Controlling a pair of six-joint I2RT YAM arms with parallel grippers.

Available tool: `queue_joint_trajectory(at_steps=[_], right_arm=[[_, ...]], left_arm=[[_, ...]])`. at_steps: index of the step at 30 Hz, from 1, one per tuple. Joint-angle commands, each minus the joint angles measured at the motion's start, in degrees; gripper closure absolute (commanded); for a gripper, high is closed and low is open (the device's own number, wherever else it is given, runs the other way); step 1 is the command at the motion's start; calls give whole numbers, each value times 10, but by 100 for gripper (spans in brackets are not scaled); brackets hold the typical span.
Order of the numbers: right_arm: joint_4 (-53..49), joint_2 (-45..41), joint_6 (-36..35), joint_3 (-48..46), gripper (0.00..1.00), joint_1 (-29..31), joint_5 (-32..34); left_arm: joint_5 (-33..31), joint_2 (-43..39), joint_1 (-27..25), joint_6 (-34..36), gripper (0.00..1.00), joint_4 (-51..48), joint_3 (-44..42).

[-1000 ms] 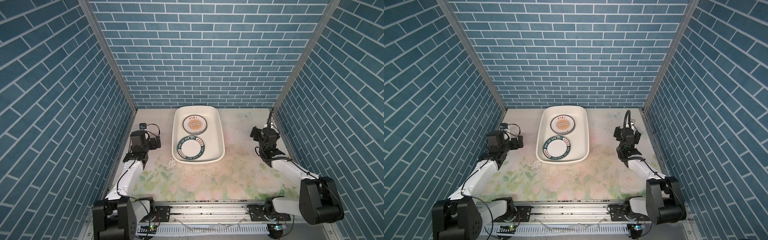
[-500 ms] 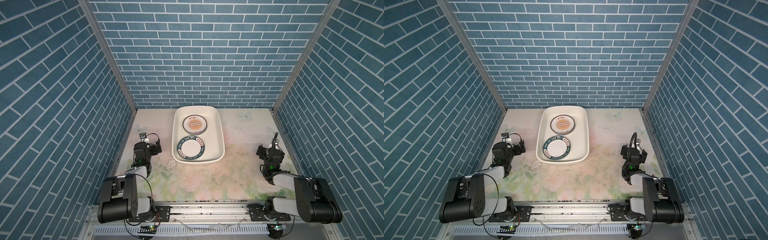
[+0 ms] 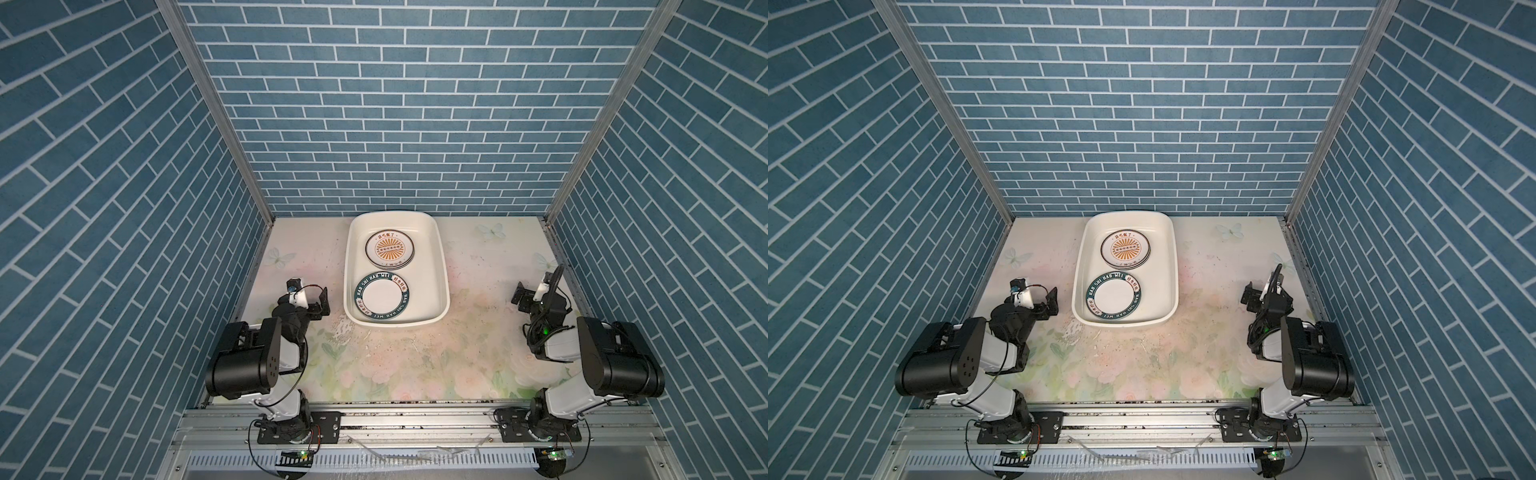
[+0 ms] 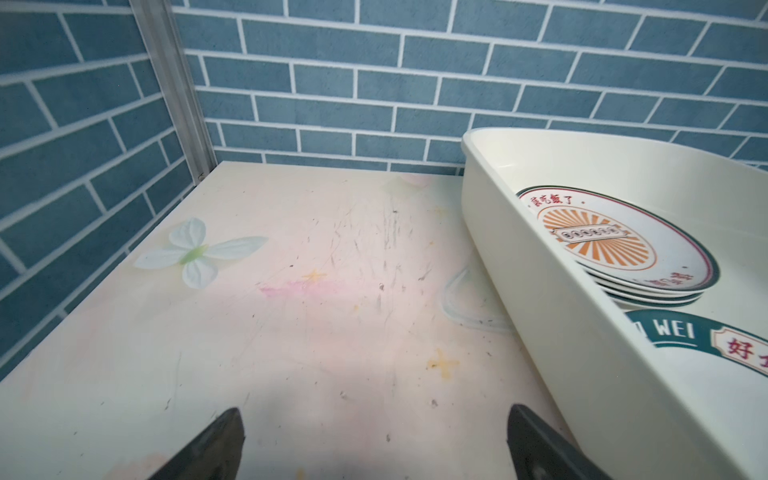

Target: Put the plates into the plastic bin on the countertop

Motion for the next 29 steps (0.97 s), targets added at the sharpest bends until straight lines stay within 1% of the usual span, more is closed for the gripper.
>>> queue_joint_trajectory(at_steps=[1, 3, 6, 7, 9, 10, 12, 15, 22, 27, 29], right_arm=[[-66, -8, -13, 23, 1, 1, -24], [-63, -9, -13, 21, 1, 1, -26], [-52, -9, -14, 15, 1, 0, -36], [-54, -9, -14, 16, 1, 1, -35], [-61, -9, -16, 20, 1, 1, -33], [-59, -10, -15, 18, 1, 0, -34], [-60, -9, -15, 19, 1, 0, -34], [-62, -9, -16, 21, 1, 2, -37], [-87, -7, -29, 34, 1, 0, -66], [-94, -6, -33, 37, 1, 4, -60], [-85, -9, -33, 31, 1, 5, -67]], left_arm=[[35, -3, 5, 10, 1, -4, 21], [38, -11, 4, 13, 0, -34, 31], [40, -11, 2, 15, 0, -38, 35], [54, -10, 2, 20, 0, -50, 42], [87, -15, 0, 37, 0, -93, 61], [92, -17, -4, 44, 0, -118, 75], [81, -21, -13, 53, 0, -149, 85], [81, -21, -14, 54, 0, -150, 87], [81, -20, -14, 53, 1, -149, 87], [82, -21, -14, 54, 0, -149, 87], [81, -21, -14, 53, 1, -149, 86]])
